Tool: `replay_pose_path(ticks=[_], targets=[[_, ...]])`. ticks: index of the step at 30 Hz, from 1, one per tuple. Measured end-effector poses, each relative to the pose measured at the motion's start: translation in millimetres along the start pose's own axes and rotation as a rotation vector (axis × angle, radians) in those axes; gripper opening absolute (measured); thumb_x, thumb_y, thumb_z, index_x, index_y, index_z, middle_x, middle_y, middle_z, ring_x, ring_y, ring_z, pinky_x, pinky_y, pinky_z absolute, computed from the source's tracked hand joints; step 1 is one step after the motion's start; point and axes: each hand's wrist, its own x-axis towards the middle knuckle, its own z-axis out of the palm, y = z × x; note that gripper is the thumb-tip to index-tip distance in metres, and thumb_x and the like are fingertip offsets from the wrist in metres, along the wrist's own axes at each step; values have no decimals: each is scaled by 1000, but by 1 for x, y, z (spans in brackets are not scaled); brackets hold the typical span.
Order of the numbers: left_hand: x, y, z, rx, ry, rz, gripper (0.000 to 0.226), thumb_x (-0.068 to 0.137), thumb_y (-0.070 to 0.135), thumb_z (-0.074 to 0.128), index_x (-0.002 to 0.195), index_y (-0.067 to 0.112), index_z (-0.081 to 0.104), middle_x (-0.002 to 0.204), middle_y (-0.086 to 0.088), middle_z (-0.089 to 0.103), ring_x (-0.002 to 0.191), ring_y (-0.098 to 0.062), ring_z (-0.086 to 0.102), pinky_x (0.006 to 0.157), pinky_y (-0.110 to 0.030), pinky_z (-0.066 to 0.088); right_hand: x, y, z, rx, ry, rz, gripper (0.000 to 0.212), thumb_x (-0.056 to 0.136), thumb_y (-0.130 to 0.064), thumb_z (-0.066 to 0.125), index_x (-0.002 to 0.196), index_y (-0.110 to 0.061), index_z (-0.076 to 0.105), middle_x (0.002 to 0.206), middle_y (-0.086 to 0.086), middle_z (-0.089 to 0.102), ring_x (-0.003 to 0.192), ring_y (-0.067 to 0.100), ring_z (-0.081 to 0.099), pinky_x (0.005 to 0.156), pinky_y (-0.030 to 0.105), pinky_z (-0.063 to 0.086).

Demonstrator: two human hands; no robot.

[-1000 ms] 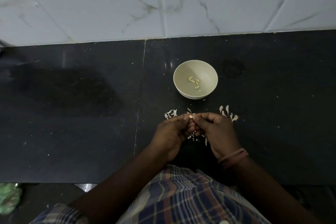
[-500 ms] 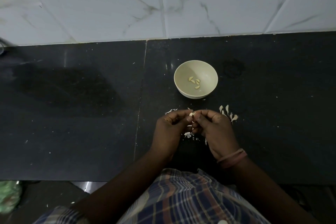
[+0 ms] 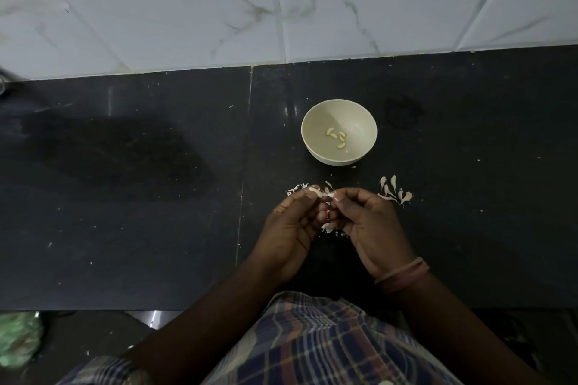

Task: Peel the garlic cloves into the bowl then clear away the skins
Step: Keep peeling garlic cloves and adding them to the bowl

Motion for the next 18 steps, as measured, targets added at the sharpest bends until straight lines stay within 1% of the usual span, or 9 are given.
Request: replay_pose_path(ticks=[4,7,9,10,12,14,16,18], targets=[[3,-2,1,-88,35,-43,13,92,9,65,103,7,70,97,-11,74,81,-13,70,73,-21,59,-3,-3,-6,110,40,-30,10,98,0,56,94,0,65,74,10,65,65,16,61,64,27,54],[4,-5,0,-84,34,-56,16,90,9,66,106,6,70,102,-13,74,85,-16,72,77,-23,60,-1,-7,-8,109,43,-29,9,96,3,59,94,1,67,74,12,68,66,17,65,65,26,59],[5,-8,0,-66,38,-65,19,91,9,65,109,4,69,104,-15,74,87,-17,72,77,-23,60,1,-7,-9,74,60,-23,8,94,5,61,95,1,68,73,13,68,65,18,66,64,26,59],[5,-9,-1,-60,42,-65,21,91,9,66,111,3,69,104,-16,73,87,-17,72,76,-23,60,2,-6,-9,14,73,-33,8,93,5,62,95,1,69,73,13,69,64,19,66,63,26,58],[6,-9,-1,-67,58,-53,28,88,9,67,116,2,67,103,-14,71,84,-16,71,73,-22,59,3,-2,-12,-211,106,-88,11,92,5,62,94,-1,71,78,11,73,64,17,68,60,22,56],[7,-7,-2,-72,68,-40,35,86,8,68,121,2,66,101,-13,71,84,-16,70,73,-22,60,4,3,-14,-412,122,-136,14,92,3,63,95,-7,73,88,7,76,71,14,72,63,20,56],[8,-6,-3,-66,72,-30,37,84,6,69,120,2,66,98,-12,72,83,-16,69,73,-22,60,6,9,-15,-543,141,-169,17,92,-1,64,96,-12,75,92,1,77,79,13,74,72,27,60],[9,-7,-3,-61,73,-23,34,82,5,68,115,3,68,96,-12,73,81,-16,70,72,-22,60,7,12,-16,-623,160,-210,17,93,-4,65,99,-16,76,92,-4,77,81,12,74,76,33,62]])
